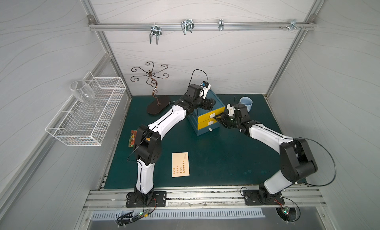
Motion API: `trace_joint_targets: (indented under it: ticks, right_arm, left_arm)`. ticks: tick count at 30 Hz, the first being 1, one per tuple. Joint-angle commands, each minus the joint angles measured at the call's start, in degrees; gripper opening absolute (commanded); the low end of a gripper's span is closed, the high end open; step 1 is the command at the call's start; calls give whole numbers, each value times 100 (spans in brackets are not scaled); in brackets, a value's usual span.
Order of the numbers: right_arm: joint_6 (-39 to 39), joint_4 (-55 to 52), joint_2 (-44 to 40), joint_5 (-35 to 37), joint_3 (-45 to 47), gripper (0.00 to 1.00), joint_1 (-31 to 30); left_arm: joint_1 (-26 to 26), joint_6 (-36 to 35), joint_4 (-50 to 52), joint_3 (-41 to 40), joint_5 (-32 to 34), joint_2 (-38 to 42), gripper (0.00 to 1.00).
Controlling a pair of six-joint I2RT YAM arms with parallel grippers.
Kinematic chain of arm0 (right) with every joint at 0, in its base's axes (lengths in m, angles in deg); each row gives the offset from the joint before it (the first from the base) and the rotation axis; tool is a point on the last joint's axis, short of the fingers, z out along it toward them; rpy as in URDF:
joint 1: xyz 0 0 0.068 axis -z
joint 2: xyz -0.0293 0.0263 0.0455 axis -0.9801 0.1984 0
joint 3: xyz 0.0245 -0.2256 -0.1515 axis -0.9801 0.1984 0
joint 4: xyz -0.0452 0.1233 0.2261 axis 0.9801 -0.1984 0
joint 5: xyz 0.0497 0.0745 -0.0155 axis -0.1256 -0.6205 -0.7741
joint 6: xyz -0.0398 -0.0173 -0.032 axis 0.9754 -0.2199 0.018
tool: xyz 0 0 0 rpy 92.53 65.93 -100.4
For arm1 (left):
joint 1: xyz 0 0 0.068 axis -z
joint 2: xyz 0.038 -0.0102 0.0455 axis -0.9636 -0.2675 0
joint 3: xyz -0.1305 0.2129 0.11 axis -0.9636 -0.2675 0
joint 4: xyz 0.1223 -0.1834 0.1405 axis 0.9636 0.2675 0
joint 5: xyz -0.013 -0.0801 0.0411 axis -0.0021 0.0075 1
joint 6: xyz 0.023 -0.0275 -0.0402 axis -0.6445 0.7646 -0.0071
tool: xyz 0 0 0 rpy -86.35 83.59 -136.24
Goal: Take the postcards out of the drawer
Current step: Close the drawer in the storage box, then open the drawer in the storage box.
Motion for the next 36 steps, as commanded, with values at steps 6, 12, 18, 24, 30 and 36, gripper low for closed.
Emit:
trace_joint_targets:
  ticks: [6, 12, 18, 24, 30, 36]
  right_arm:
    - [-399, 372, -564, -561, 779, 53, 168]
    - [-1040, 1608, -346, -820, 1465, 58, 139]
    - [-1818, 3502, 181, -818, 2018, 61, -10]
    - [-2589, 5592, 997, -487, 2387, 64, -239]
    - [-3055, 6866, 1519, -166, 2529, 69, -340]
    - [-3043, 6833, 1522, -123, 2520, 70, -376]
  left_arm:
    - [39, 247, 946, -156, -177, -222, 87]
    - [-59, 523, 722, -394, -353, -196, 87]
    - [-95, 515, 657, -540, -316, -116, 88]
    - [-97, 498, 682, -554, -371, -79, 88]
    - [-114, 495, 695, -610, -406, -55, 89]
    - [-110, 489, 693, -689, -415, -24, 89]
